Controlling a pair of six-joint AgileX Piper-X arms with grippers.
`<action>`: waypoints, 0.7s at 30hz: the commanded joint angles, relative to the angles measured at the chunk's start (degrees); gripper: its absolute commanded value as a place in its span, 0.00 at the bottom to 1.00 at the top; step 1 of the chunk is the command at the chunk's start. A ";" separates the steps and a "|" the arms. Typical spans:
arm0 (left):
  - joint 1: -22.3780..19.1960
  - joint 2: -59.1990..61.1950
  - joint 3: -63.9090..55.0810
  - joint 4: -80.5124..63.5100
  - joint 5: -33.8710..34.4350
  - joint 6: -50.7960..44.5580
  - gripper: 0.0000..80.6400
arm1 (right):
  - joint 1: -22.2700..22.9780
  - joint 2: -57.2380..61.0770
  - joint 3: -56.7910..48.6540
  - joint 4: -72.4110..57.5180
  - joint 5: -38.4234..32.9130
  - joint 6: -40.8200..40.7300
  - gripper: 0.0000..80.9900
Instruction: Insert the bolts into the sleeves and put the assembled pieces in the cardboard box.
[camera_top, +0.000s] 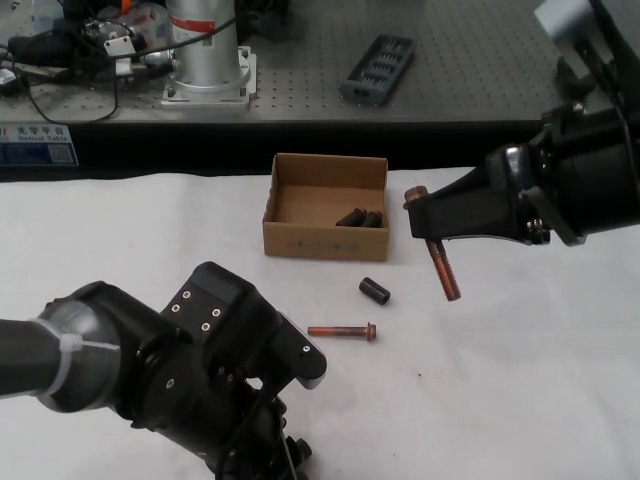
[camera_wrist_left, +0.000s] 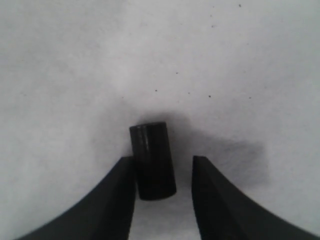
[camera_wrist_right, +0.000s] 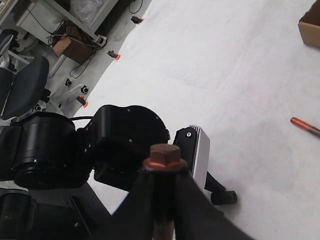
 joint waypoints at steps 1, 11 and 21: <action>0.05 1.99 -0.08 0.98 -1.72 0.60 0.35 | -0.16 -0.79 -0.35 0.27 -0.79 -1.41 0.04; 0.05 1.98 -0.27 0.98 -2.67 0.76 0.35 | -0.16 -0.79 -0.35 0.25 -0.79 -1.54 0.04; 0.05 3.81 -3.37 1.02 -2.67 2.92 0.35 | -0.16 -0.79 -0.35 0.25 -0.79 -1.54 0.04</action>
